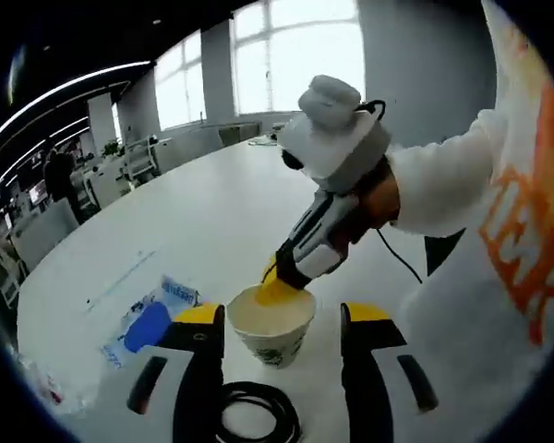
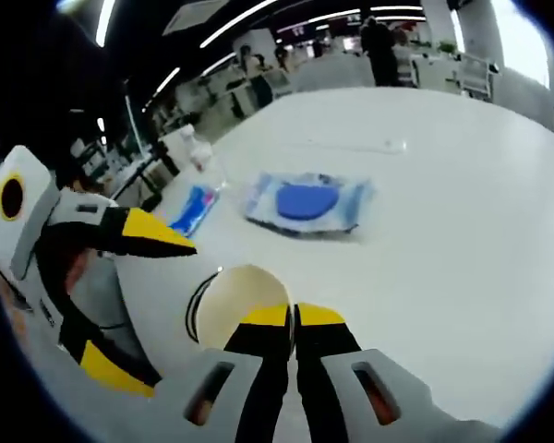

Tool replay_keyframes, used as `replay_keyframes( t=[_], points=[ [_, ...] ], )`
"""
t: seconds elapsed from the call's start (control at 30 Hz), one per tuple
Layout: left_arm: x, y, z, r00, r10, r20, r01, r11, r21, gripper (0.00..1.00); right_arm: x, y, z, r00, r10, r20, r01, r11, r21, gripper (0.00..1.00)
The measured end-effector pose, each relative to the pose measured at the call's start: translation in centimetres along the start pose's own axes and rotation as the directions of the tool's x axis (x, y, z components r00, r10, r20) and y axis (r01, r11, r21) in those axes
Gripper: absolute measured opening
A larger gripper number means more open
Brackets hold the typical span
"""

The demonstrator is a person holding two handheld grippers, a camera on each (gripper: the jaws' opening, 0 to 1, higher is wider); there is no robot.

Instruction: Arrange the tabletop items into an orderly group along one side of the table until the central work area is clear of visible clutter.

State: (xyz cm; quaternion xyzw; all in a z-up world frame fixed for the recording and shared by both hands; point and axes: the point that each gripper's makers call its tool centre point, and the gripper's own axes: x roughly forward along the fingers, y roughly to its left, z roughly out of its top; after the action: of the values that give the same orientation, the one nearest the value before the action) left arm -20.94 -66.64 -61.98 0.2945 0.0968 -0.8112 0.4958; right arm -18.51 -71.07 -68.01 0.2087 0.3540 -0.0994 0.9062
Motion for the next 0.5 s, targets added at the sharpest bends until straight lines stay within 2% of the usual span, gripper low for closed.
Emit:
replay_keyframes(
  t=[0.03,0.07,0.13,0.2,0.27,0.3,0.4,0.5],
  points=[
    [0.1,-0.2,0.2,1.000,0.001,-0.023,0.001,0.995,0.096,0.41,0.2,0.2,0.1,1.000,0.003,-0.008,-0.003,1.000,-0.012,0.00],
    [0.3,-0.6,0.1,0.999,-0.011,-0.039,0.017,0.991,0.136,0.35,0.3,0.4,0.2,1.000,0.004,-0.010,-0.004,1.000,-0.016,0.00],
    [0.8,-1.2,-0.9,0.995,-0.035,-0.096,0.050,0.985,0.165,0.24,0.5,0.8,0.4,1.000,0.013,-0.011,-0.013,1.000,-0.023,0.00],
    [1.1,-0.9,-2.1,0.987,-0.008,-0.163,0.037,0.983,0.178,0.16,0.5,1.3,0.6,1.000,0.022,-0.009,-0.022,0.999,-0.028,0.00],
    [1.1,-0.9,-2.7,0.981,0.000,-0.193,0.043,0.976,0.216,0.05,0.4,1.6,0.9,1.000,0.030,-0.002,-0.031,0.999,-0.026,0.00],
    [1.0,-0.9,-3.0,0.979,0.007,-0.204,0.040,0.974,0.223,0.02,0.3,1.7,1.1,0.999,0.034,0.004,-0.034,0.999,-0.025,0.00],
    [0.9,-1.2,-3.1,0.979,-0.011,-0.204,0.052,0.978,0.200,0.00,0.4,1.6,1.1,0.999,0.032,0.005,-0.032,0.999,-0.031,0.00],
    [0.6,-1.0,-3.4,0.977,-0.008,-0.215,0.041,0.988,0.148,0.00,0.4,1.8,0.8,0.999,0.037,0.002,-0.037,0.999,-0.026,0.00]
  ],
)
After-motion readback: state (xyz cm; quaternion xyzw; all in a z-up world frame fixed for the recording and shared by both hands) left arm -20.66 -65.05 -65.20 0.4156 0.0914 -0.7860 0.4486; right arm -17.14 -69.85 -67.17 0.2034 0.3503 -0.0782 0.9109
